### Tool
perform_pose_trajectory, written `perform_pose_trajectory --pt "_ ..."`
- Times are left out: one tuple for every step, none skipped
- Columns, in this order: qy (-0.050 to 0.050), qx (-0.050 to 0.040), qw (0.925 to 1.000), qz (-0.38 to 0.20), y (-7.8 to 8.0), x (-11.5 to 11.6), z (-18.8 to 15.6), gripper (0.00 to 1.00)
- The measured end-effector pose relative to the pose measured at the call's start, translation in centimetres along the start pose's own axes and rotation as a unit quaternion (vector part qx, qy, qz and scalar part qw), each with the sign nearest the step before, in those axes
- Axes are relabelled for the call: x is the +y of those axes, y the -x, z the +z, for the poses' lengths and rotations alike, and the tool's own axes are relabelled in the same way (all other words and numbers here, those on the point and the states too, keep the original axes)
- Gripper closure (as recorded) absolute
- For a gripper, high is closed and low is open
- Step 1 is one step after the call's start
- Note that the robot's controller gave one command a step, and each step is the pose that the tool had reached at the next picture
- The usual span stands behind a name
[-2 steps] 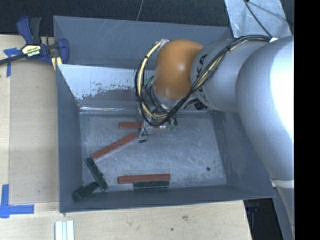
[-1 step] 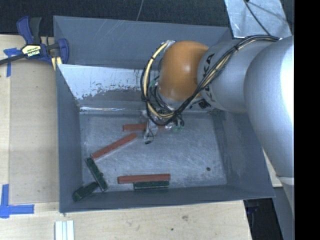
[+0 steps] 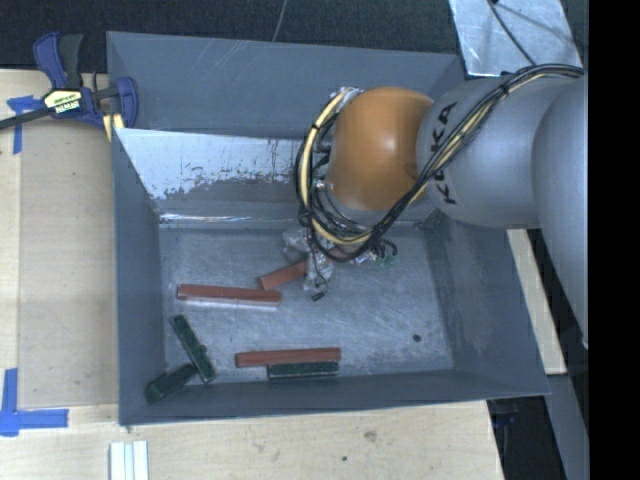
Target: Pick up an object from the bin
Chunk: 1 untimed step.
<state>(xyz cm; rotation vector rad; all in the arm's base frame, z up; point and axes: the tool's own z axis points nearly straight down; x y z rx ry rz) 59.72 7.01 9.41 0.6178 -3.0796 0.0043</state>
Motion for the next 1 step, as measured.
perform_pose_trajectory --pt "0.001 -0.0026 0.9989 -0.047 1.66 -3.54 -10.63 1.0"
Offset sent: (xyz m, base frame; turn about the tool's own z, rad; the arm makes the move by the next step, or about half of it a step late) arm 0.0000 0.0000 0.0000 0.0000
